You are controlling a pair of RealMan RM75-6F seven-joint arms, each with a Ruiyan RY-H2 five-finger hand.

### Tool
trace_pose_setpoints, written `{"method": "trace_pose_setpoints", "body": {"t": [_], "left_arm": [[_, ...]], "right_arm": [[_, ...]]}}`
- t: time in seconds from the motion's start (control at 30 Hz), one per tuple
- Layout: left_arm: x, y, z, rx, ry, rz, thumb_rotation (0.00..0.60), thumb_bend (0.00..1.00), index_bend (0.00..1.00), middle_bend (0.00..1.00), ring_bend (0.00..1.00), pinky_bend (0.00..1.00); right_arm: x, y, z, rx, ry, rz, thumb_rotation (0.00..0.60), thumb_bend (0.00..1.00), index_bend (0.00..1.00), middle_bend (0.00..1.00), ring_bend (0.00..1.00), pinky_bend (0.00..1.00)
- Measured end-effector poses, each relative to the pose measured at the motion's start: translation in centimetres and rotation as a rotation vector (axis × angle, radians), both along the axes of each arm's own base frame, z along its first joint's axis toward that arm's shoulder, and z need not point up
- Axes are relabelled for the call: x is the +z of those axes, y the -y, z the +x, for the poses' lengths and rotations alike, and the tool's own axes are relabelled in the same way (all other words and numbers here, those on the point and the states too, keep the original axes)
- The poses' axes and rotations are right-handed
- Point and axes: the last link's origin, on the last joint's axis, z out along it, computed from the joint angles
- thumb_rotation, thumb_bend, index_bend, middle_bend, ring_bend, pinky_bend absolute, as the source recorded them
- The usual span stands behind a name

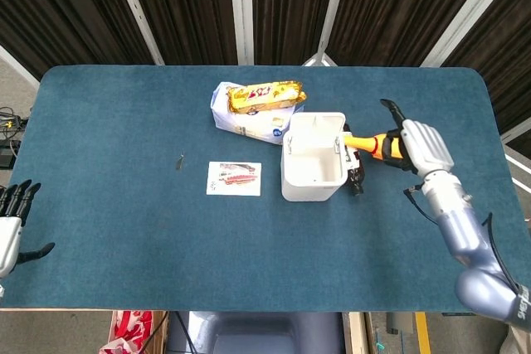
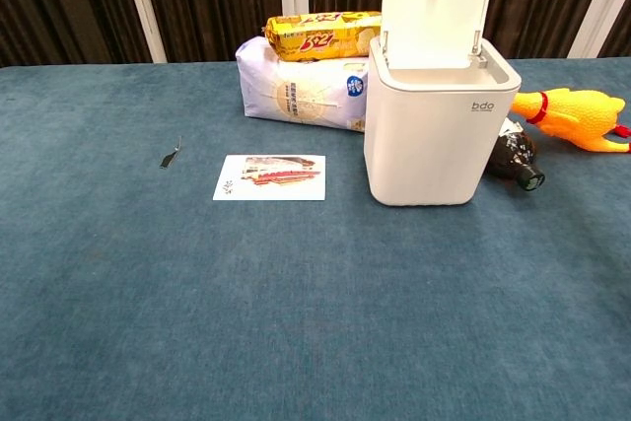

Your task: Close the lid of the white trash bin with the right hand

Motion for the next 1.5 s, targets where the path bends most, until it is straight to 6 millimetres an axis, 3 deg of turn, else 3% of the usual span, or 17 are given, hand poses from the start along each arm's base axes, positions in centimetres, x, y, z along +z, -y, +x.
{"method": "trace_pose_setpoints", "body": {"t": [0.37,0.6,0.93,1.33,1.5], "left_arm": [[0.2,-0.2,-0.2,0.006,-0.010,-0.002,0.600,0.00,0.00,0.00,0.00,0.00],[0.0,0.0,-0.1,-0.006,-0.010,-0.014,0.600,0.00,0.00,0.00,0.00,0.00],[-0.1,0.0,0.0,-0.006,-0.010,-0.018,0.600,0.00,0.00,0.00,0.00,0.00],[-0.3,0.0,0.1,-0.003,-0.009,-0.029,0.600,0.00,0.00,0.00,0.00,0.00],[-0.4,0.0,0.3,-0.013,-0.004,-0.028,0.600,0.00,0.00,0.00,0.00,0.00]], "right_arm": [[-2.9,2.2,3.3,-0.014,0.010,0.076,0.600,0.74,0.01,0.71,0.84,0.83],[-3.8,2.3,4.7,-0.008,0.003,0.083,0.600,0.77,0.13,0.71,0.84,0.83],[-4.0,0.4,6.8,0.029,0.022,0.137,0.600,0.78,0.20,0.71,0.84,0.83],[-4.2,-1.6,7.1,0.031,0.007,0.208,0.600,0.78,0.23,0.71,0.85,0.83],[-4.9,-3.5,7.4,0.060,-0.001,0.262,0.600,0.78,0.23,0.71,0.84,0.83]]}}
